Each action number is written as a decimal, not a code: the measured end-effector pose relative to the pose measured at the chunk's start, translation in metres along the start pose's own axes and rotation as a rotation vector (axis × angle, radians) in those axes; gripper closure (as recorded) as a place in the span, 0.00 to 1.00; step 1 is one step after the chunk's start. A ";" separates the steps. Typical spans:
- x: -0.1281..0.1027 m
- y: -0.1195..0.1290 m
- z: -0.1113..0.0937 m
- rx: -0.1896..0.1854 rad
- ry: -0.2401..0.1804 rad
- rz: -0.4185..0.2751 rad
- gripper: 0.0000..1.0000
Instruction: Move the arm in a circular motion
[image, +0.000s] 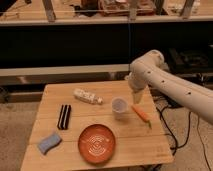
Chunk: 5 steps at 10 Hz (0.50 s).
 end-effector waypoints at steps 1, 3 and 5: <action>-0.021 -0.002 0.001 -0.003 -0.002 -0.025 0.20; -0.055 -0.010 0.005 -0.007 -0.010 -0.070 0.20; -0.072 -0.003 0.003 -0.013 -0.021 -0.118 0.20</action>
